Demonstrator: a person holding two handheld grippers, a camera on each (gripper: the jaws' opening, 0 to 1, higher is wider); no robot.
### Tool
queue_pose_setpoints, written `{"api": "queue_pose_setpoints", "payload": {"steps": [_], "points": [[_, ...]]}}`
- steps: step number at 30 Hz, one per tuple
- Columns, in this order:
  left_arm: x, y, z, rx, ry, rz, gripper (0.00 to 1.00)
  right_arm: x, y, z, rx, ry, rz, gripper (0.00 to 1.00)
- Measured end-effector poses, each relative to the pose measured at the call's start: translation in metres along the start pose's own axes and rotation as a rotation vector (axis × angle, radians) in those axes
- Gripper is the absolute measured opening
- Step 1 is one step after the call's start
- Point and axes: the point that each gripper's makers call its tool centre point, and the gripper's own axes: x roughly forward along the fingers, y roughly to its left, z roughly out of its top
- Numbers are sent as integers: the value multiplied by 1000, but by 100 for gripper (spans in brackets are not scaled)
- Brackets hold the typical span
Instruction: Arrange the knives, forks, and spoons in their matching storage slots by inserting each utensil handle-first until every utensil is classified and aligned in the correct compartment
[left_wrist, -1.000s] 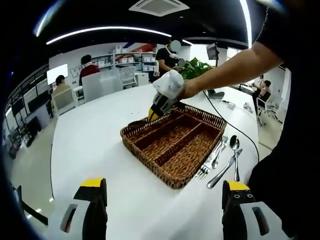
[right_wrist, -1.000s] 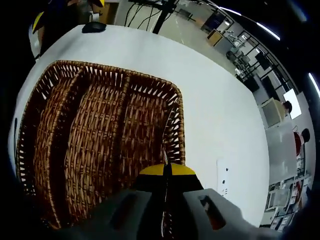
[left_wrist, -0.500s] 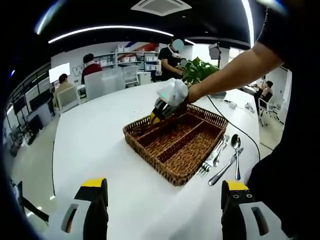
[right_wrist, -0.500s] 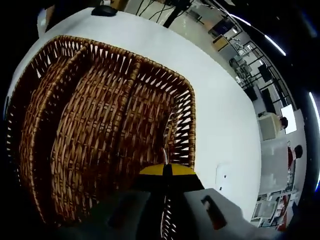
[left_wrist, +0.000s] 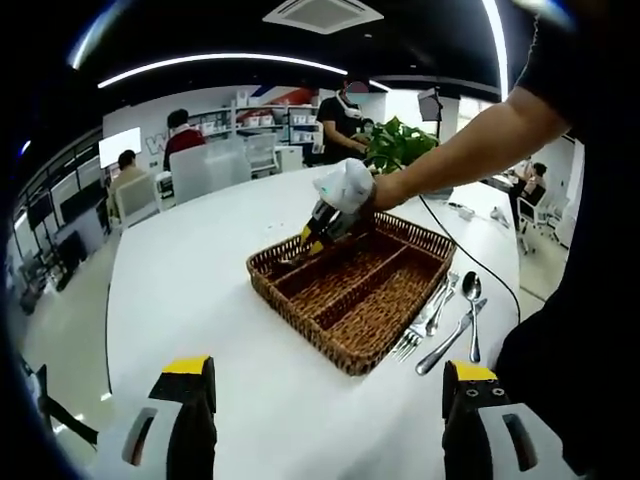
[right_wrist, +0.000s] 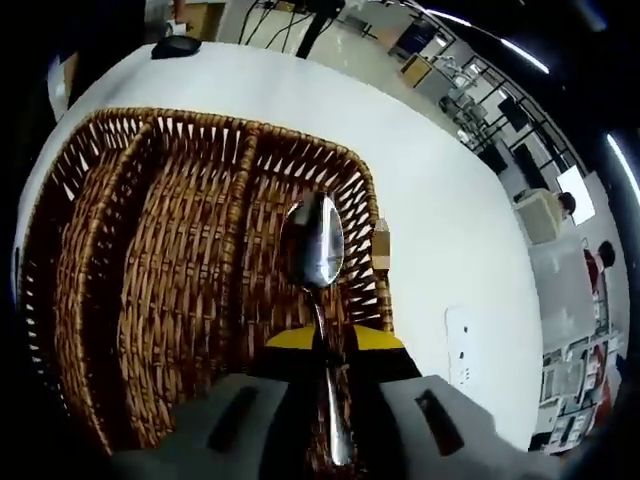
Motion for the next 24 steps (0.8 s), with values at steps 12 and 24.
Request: {"api": "queue_pose_setpoints", "payload": {"steps": [12,24], "points": [[4,-1,13,11,-25,2,99,-39,-18,29,165,-155,-37,50],[3,-6,40,40,-76,2,100,-117,-27,23,412,-249,-104,99]]}}
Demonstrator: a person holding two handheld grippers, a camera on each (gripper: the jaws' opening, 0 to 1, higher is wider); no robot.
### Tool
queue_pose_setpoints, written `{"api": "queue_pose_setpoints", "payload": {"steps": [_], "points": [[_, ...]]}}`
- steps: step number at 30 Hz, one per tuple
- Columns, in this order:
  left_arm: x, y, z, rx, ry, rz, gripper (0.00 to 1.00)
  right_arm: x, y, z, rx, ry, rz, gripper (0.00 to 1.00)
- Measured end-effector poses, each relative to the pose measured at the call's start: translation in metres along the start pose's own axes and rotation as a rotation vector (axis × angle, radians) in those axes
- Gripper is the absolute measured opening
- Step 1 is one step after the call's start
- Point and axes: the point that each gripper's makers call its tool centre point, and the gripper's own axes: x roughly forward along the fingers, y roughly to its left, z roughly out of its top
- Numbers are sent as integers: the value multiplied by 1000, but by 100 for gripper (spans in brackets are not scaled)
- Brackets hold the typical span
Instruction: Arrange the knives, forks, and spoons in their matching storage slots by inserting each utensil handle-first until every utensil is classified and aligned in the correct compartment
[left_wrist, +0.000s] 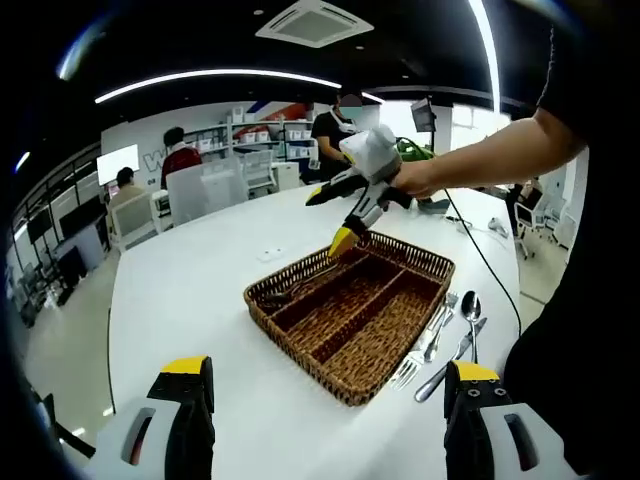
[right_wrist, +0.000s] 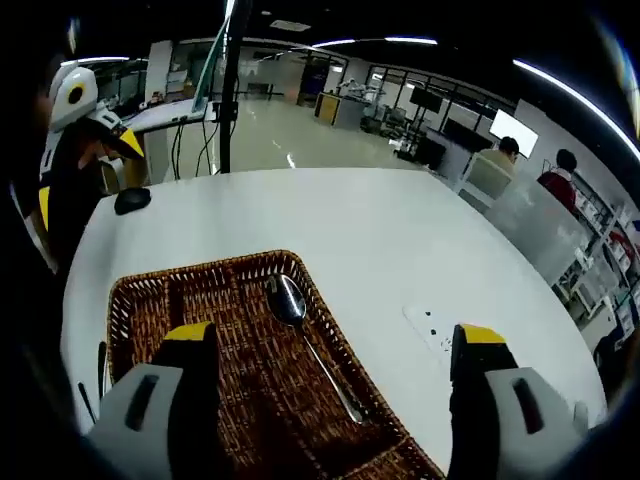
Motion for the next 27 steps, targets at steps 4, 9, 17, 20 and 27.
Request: {"api": "queue_pose_setpoints", "payload": {"steps": [4,9,17,20,27], "points": [[-3,-2,7,15,-10,6,100,-19,3,-1,11,-17,-23,99],[-7,-5,20,26,-34,25,100,-60,15,-7,65,-57,-62,99],[-16,-21,31,35,-58,46,100,-114,27,-19,140,-107,-125,99],[-18,-29,34,30,-69,47,100,-129,34,-26,156,-120,-138,99],[-15,-39,29,-55,-79,57,100,-157,53,-48,209,-107,-152,99]]}}
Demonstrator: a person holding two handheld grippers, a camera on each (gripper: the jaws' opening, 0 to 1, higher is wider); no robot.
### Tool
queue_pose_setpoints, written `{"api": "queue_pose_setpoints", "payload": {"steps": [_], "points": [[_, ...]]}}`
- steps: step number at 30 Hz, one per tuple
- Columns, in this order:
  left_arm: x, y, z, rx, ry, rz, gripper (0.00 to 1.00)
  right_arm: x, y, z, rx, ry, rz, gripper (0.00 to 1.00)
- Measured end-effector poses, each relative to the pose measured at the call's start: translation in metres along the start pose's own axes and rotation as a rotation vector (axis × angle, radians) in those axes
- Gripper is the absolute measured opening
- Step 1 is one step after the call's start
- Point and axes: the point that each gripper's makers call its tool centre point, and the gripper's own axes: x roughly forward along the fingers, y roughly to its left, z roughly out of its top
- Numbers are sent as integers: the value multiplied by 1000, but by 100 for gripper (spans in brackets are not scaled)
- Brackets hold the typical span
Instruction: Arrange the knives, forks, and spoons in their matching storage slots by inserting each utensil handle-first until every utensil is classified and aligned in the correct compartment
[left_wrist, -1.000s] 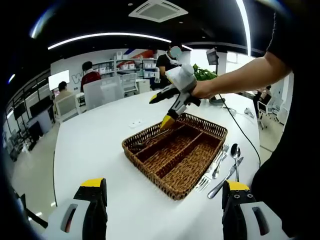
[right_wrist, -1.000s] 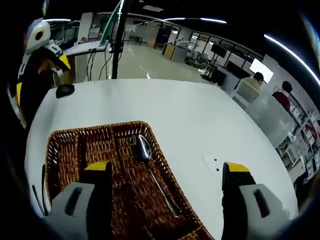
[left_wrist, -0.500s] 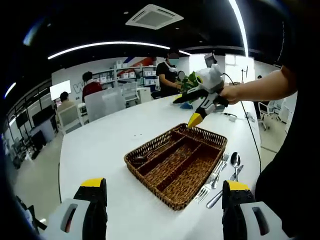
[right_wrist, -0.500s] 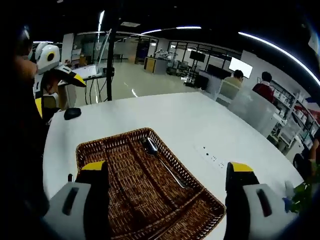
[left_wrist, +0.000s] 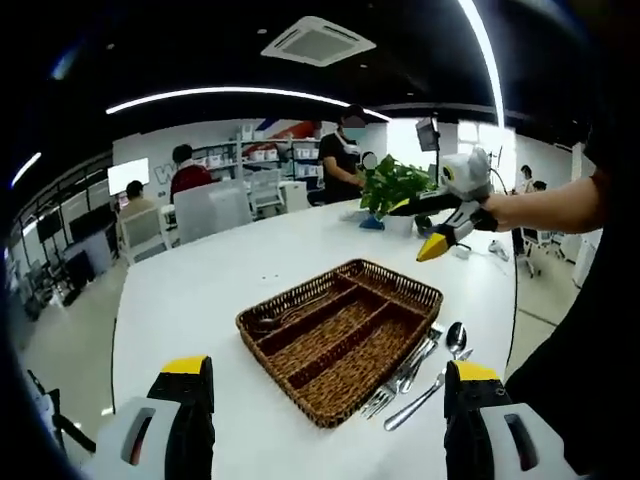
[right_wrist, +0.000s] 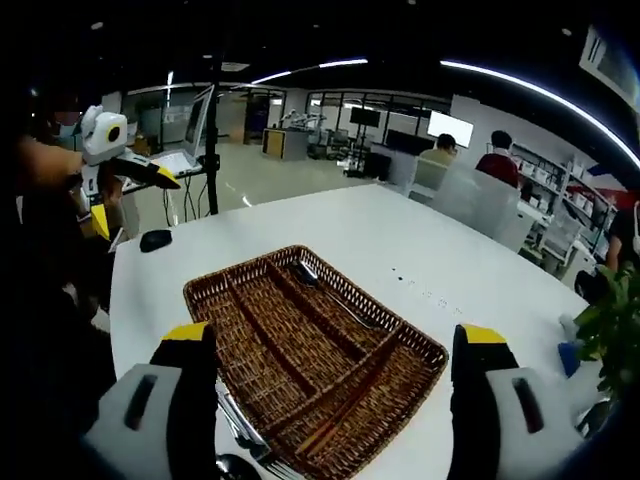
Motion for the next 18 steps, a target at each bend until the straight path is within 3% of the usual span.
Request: {"api": "queue_pose_setpoints", "payload": {"steps": [8,14,18], "points": [[1,-17,-5,27,20,5,100,-43,4,-21,105,-29,-46,99],[2,-21,-3,40,13,6,100,-69,12,-45,102,-16,-63,99],[2,-21,-1,42,11,7,100,-85,11,-51,98,-8,-81,99]]}}
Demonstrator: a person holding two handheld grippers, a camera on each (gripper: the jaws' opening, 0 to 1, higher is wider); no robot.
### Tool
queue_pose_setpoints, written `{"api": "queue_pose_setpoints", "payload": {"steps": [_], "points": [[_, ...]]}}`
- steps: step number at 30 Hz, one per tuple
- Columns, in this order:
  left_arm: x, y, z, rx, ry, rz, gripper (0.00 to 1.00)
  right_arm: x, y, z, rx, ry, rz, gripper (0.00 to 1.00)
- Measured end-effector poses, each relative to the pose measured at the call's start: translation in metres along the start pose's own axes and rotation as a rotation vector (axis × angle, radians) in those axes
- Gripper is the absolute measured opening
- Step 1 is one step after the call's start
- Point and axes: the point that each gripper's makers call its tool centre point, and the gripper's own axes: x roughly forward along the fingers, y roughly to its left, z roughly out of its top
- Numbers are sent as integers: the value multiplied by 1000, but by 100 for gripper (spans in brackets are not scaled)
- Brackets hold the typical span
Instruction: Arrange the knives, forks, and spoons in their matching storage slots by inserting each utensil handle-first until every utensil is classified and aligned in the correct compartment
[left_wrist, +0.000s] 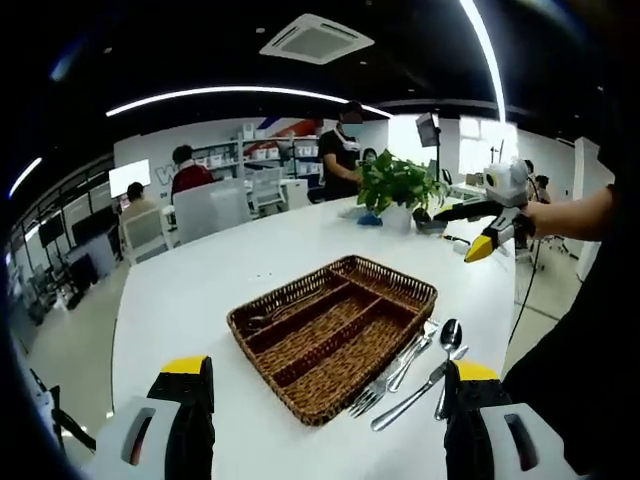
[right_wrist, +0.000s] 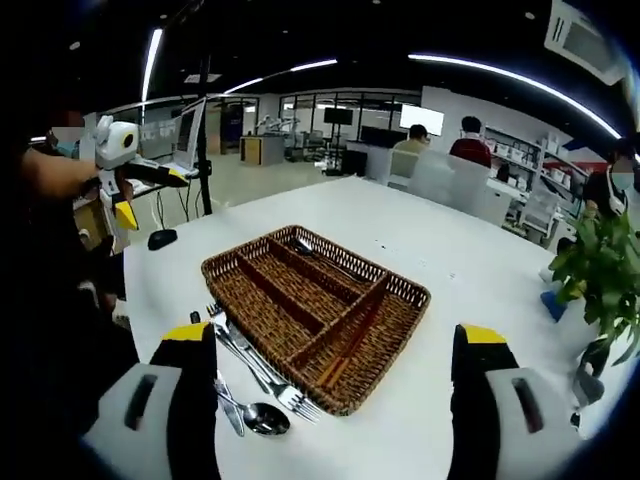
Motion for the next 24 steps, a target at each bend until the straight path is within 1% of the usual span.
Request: {"api": "queue_pose_setpoints", "payload": {"steps": [2,5,9,10,12,17,18,19,21,22,24], "points": [[-1,1,-1,-8,-3,2,100,-5,-1,0,4,-2,-4,99],[-1,2,-7,-23,1,-3,100,-8,0,-2,11,-4,-1,99],[0,-2,-20,-14,28,-10,100,-7,6,-13,17,5,28,99],[-1,-3,-21,-10,33,-10,99,-7,6,-13,12,10,27,99],[-2,-8,-22,-11,41,-31,99,-7,7,-13,-13,22,26,99],[-4,-9,-22,-11,33,-26,99,-8,6,-12,-31,27,27,99],[-4,-9,-21,-15,31,-27,98,-8,6,-12,-30,26,27,99],[-4,-10,-21,-17,31,-33,95,-9,6,-12,-30,25,28,99],[-4,-15,-17,-16,35,-46,94,-10,5,-12,-34,26,26,99],[0,-23,-12,-1,30,-63,95,-10,5,-13,-34,25,27,99],[7,-35,-9,14,39,-93,95,-11,4,-13,-31,23,29,99]]}}
